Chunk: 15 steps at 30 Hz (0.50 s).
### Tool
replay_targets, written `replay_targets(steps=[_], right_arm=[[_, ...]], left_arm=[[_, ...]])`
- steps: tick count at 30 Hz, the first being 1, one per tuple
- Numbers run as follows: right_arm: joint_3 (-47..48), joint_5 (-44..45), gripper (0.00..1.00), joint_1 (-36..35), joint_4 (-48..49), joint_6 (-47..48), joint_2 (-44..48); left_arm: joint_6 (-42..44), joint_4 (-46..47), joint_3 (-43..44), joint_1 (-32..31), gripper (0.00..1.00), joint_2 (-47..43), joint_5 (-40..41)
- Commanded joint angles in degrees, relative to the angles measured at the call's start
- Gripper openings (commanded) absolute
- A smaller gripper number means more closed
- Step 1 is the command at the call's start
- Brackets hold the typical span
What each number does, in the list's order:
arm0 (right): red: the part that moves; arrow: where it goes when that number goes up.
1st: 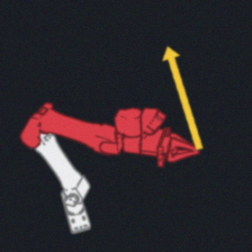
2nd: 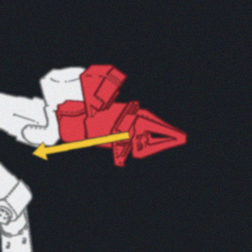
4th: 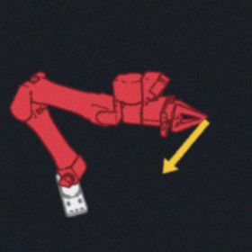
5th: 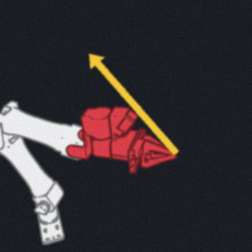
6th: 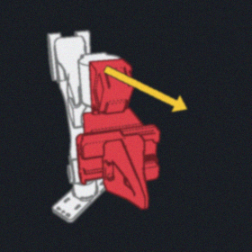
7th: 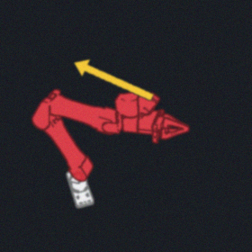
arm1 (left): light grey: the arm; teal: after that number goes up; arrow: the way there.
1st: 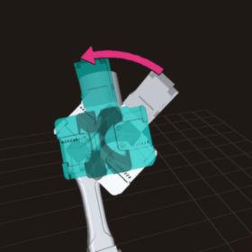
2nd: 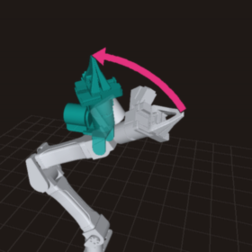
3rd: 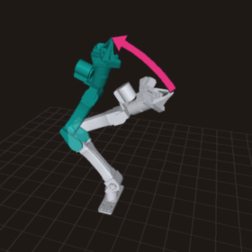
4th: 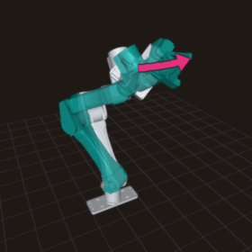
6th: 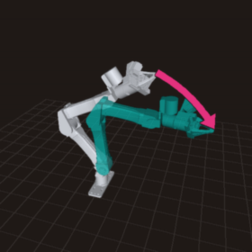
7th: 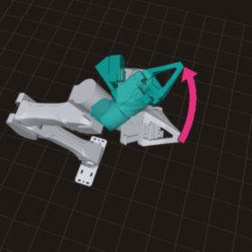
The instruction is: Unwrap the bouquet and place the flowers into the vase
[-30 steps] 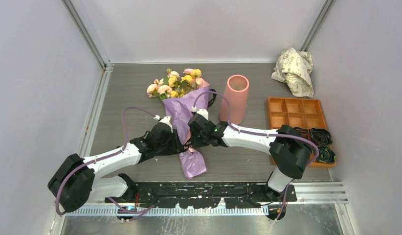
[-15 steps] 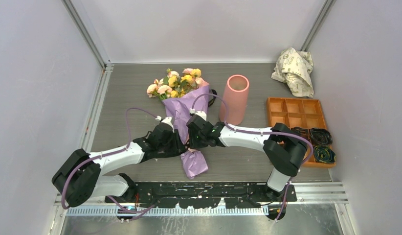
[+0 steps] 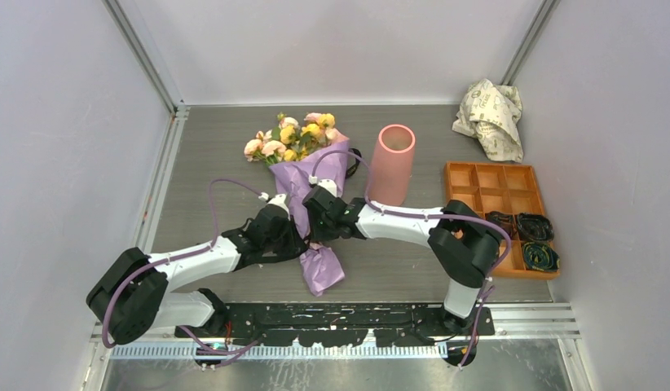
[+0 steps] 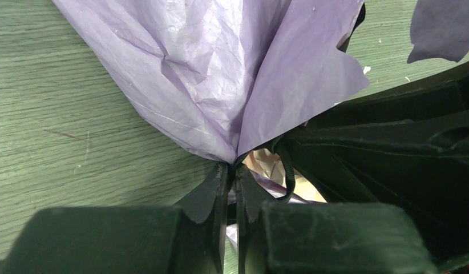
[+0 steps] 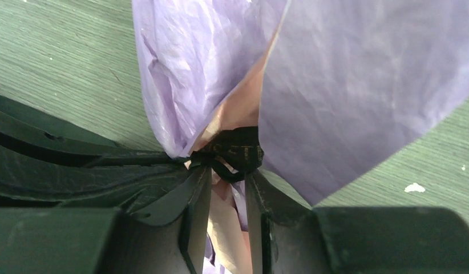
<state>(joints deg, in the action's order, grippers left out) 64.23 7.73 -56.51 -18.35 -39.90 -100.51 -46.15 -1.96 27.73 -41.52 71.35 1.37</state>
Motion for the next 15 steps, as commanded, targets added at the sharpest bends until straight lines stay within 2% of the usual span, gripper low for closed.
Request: replay_targets(steps=[1,6,10,15], right_arm=[[4.46,1.52,0.32,-0.17,1.16,1.52,-1.78],[4.83,1.24,0.17,-0.14,1.10,1.80,-3.00],[4.30,4.83,0.07,-0.18,-0.62,2.80,-1.44],[3.41,9.50,0.04,-0.13,-3.17,3.59,1.75]], left_arm=[[0.13,2.09,0.45,-0.14,0.07,-0.78,1.78],[0.18,2.13,-0.08,-0.15,0.07,-1.39,2.57],[0.27,-0.84,0.17,-0.15,0.07,-2.20,4.80],[0.51,-4.77,0.64,-0.06,0.06,-3.66,8.81]])
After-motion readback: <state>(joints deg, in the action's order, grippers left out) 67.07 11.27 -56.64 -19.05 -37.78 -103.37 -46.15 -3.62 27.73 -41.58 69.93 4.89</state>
